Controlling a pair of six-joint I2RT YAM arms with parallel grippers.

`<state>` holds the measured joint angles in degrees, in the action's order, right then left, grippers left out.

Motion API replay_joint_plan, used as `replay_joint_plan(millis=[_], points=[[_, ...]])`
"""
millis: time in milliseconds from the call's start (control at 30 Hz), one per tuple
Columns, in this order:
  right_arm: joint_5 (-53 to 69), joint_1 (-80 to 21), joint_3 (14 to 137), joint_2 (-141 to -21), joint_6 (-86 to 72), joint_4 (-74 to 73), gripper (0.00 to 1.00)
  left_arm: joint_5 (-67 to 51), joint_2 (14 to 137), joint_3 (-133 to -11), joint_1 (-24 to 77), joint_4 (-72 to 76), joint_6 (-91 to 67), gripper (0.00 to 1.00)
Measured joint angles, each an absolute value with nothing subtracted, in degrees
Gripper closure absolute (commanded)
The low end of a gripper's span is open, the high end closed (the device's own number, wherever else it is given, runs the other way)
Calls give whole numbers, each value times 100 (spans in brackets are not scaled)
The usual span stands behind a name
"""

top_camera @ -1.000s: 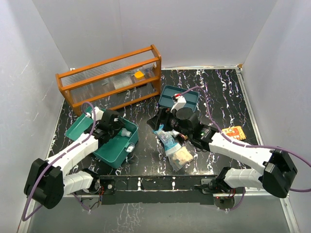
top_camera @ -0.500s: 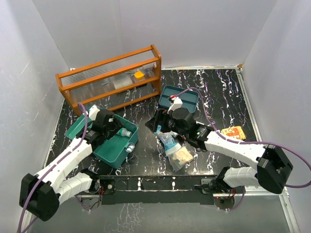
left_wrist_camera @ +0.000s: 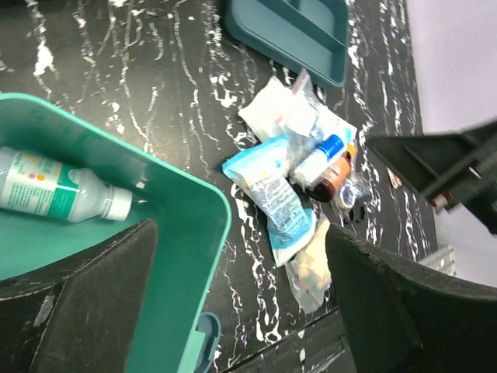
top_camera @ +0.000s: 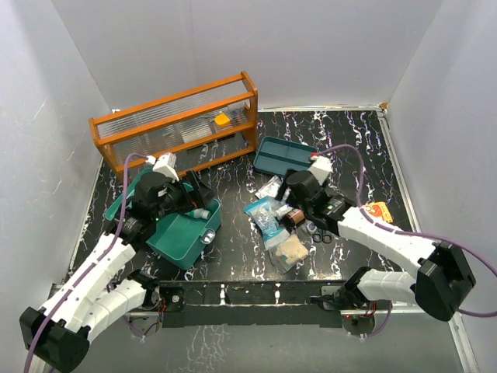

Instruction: Organize the medicine kit

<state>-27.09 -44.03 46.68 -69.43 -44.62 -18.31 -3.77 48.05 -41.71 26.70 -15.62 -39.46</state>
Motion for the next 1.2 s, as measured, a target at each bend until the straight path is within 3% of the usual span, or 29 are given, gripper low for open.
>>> replay_joint_plan(millis=[300, 767, 1200], points=[[-2410, -3015, 3835, -6412, -5507, -2554, 36, -1236, 4423, -4488, 2670, -1219, -3312, 11], [-1789, -2871, 3297, -6702, -7118, -2314, 47, -1905, 3820, -4491, 2670, -565, -3153, 8], [-1404, -2792, 3116, -7063, -7544, -1702, 47, -1909, 3972, -4488, 2670, -556, -3192, 7]])
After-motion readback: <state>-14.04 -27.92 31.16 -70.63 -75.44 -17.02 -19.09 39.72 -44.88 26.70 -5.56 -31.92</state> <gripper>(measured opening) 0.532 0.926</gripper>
